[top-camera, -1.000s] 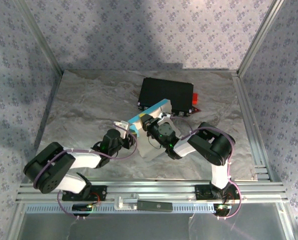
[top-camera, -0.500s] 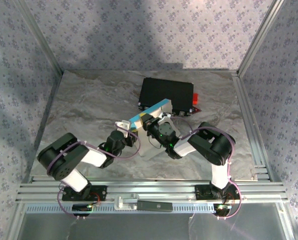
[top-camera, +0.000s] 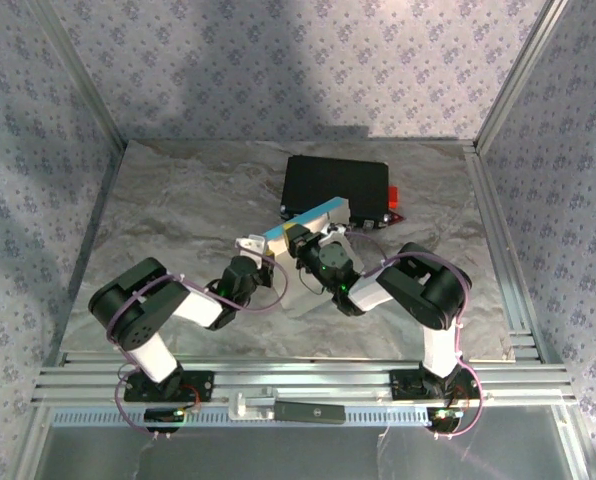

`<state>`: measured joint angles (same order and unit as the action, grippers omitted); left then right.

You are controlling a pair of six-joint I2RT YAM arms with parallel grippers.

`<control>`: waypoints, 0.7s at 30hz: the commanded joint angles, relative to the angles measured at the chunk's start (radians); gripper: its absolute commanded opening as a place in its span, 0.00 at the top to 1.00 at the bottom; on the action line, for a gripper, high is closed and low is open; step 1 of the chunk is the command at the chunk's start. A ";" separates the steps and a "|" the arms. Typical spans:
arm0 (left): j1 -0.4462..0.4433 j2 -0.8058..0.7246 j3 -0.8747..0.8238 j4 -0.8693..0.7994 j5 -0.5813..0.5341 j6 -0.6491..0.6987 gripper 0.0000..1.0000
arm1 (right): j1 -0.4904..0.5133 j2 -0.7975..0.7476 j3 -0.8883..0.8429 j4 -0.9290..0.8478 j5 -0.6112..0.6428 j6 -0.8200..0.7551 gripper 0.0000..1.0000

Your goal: Fold the paper box

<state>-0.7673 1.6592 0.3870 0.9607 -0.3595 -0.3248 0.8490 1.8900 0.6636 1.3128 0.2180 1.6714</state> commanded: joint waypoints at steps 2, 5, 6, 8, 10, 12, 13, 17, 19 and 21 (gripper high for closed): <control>-0.012 0.023 0.076 -0.016 -0.091 -0.061 0.98 | 0.005 0.026 -0.010 -0.095 0.023 0.043 1.00; -0.023 0.034 0.092 -0.038 -0.143 -0.079 1.00 | 0.006 0.022 -0.012 -0.095 0.027 0.047 1.00; -0.030 0.036 0.099 -0.051 -0.168 -0.088 1.00 | 0.005 0.020 -0.013 -0.097 0.028 0.047 1.00; -0.045 0.038 0.111 -0.077 -0.212 -0.100 1.00 | 0.005 0.012 -0.012 -0.102 0.030 0.045 1.00; -0.057 0.043 0.123 -0.101 -0.266 -0.115 1.00 | 0.006 0.006 -0.012 -0.107 0.032 0.047 1.00; -0.065 0.048 0.136 -0.124 -0.293 -0.128 1.00 | 0.005 0.001 -0.013 -0.112 0.035 0.048 1.00; -0.068 0.048 0.142 -0.143 -0.306 -0.137 1.00 | 0.006 -0.004 -0.014 -0.114 0.035 0.045 1.00; -0.072 0.001 0.163 -0.272 -0.353 -0.169 1.00 | 0.001 -0.058 -0.015 -0.167 0.031 0.006 1.00; -0.072 -0.054 0.163 -0.325 -0.349 -0.153 1.00 | -0.007 -0.123 -0.016 -0.247 0.024 -0.037 0.89; -0.066 -0.137 0.175 -0.427 -0.346 -0.142 1.00 | -0.022 -0.227 -0.015 -0.396 0.023 -0.094 0.62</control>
<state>-0.8482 1.6306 0.5251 0.6678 -0.6422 -0.4496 0.8391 1.7744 0.6582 1.1225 0.2462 1.6600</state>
